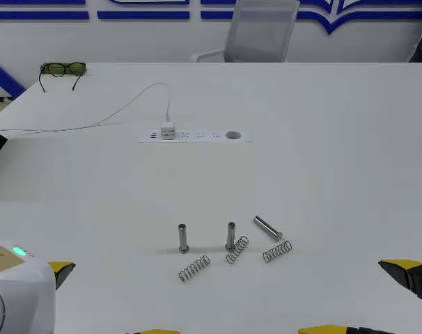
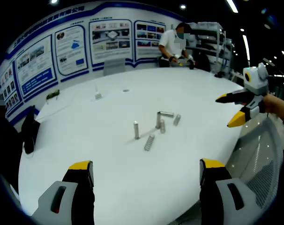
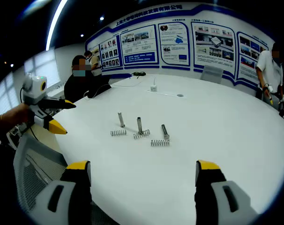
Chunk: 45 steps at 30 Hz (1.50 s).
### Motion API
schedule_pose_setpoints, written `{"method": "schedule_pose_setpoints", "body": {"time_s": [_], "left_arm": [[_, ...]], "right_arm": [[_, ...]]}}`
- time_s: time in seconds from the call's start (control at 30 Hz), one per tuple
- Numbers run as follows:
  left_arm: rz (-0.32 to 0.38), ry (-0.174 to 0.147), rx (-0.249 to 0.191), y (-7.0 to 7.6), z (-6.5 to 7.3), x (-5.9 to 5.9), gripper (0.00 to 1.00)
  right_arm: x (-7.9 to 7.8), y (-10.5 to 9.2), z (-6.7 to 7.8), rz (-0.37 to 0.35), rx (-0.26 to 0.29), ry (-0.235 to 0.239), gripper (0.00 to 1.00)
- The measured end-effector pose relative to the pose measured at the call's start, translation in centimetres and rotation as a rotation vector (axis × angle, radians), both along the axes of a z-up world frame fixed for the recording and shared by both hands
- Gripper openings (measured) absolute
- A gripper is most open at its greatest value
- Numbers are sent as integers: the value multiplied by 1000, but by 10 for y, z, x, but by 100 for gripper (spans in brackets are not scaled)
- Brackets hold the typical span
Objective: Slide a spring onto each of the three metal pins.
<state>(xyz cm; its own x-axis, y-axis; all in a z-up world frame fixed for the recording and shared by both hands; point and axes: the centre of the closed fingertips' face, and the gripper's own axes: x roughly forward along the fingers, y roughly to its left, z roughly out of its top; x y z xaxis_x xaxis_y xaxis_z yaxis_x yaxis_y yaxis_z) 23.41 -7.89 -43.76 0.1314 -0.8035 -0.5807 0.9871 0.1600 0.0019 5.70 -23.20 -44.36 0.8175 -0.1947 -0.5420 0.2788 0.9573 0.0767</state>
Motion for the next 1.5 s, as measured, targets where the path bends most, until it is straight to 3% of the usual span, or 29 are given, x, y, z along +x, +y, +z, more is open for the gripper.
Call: {"method": "schedule_pose_setpoints", "body": {"time_s": [0.27,0.97,1.33,1.5], "left_arm": [[1,6,-16,-1,2,-1,95],[6,29,-47,-5,6,-2,94],[6,27,-53,-6,6,-3,93],[-2,42,-56,-8,5,-5,92]], "right_arm": [[2,1,3,-1,8,-26,93],[3,4,2,8,18,-31,92],[11,-7,5,23,4,-11,82],[18,-16,7,15,2,-13,77]]}}
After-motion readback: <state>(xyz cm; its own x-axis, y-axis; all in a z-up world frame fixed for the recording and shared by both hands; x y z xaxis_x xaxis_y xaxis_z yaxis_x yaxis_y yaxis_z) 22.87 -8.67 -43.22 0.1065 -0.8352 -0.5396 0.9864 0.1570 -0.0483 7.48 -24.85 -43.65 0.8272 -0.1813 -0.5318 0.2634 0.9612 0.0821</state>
